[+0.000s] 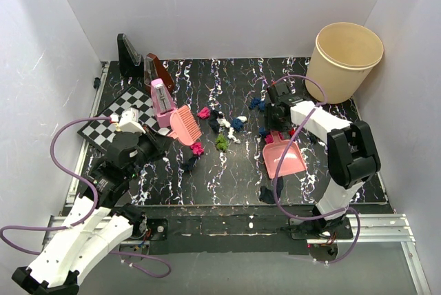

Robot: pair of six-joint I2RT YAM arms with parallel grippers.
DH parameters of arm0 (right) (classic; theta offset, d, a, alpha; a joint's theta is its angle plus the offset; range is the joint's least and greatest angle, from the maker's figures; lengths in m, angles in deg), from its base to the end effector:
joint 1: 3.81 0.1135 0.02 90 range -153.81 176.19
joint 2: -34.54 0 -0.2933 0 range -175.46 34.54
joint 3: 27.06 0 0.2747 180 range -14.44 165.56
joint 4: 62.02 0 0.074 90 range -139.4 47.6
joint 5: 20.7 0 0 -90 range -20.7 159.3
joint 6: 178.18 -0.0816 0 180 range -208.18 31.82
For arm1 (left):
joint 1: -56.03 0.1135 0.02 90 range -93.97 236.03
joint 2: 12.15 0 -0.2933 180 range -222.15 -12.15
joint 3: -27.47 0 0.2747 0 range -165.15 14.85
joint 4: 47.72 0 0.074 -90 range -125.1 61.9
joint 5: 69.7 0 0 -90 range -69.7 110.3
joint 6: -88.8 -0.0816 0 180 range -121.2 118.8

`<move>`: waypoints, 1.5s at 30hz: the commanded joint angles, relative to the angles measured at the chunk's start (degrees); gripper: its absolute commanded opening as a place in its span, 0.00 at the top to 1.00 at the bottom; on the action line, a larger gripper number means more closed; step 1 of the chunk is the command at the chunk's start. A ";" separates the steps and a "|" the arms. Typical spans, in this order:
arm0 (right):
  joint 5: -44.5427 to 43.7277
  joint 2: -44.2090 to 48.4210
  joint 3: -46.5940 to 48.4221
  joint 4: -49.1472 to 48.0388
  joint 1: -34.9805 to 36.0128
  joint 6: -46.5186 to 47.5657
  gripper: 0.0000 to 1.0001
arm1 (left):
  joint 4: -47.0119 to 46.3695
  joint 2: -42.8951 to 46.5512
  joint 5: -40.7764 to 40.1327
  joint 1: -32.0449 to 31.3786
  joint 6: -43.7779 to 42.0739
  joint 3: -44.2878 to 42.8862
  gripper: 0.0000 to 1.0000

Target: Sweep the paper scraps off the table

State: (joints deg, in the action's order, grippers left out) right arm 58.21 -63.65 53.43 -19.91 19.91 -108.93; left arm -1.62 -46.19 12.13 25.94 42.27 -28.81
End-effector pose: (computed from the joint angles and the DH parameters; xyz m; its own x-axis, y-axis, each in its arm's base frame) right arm 0.3734 0.1469 0.1871 -0.8485 0.0069 -0.5292 -0.0060 0.9997 0.0227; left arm 0.1553 -0.0766 0.3190 -0.5181 -0.4869 -0.7033 0.0378 0.8084 -0.5875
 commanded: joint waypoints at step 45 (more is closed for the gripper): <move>8.28 10.91 -5.90 2.42 -10.28 -58.60 0.78 | 1.24 2.05 -4.40 0.38 1.27 -2.66 1.00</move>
State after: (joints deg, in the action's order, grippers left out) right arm 63.00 -57.03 52.69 -8.50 9.62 -153.06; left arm -0.18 -45.36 9.42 25.96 43.01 -30.21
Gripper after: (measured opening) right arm 0.298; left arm 0.077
